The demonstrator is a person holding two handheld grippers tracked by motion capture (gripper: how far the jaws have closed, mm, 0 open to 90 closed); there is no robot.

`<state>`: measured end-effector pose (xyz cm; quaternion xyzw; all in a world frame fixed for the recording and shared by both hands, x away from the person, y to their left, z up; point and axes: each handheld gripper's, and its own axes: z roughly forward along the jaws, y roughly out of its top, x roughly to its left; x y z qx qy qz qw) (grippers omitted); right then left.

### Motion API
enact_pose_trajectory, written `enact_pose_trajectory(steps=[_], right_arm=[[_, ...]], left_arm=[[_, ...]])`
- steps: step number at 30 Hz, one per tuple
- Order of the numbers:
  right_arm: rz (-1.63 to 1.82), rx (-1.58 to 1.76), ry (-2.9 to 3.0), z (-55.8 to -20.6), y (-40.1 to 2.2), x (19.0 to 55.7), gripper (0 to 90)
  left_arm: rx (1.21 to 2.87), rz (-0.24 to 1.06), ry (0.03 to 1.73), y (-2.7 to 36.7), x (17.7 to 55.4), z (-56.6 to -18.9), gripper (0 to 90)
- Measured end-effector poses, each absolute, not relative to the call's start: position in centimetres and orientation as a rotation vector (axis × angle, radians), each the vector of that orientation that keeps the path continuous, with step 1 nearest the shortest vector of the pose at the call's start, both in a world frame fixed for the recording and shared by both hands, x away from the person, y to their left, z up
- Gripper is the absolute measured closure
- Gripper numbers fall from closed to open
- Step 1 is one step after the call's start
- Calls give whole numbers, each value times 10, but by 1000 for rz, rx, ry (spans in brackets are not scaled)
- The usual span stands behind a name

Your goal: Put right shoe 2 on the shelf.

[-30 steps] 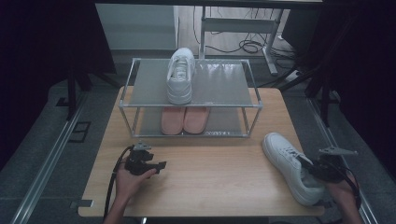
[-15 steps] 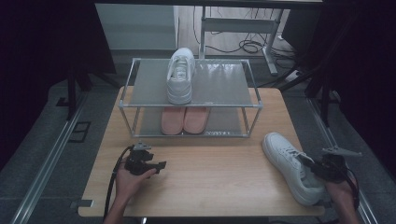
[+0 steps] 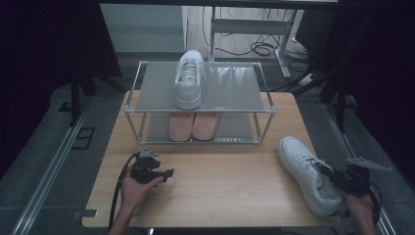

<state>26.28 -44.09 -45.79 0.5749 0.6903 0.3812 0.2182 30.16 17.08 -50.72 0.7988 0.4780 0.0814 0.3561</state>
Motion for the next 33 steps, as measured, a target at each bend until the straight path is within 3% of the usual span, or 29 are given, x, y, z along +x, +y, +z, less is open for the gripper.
enact_pose_trajectory(steps=[33], right_arm=[[1232,1441,1933,-427,-407,235,812]], left_arm=[[2062,205,1239,171,302,-508,322]])
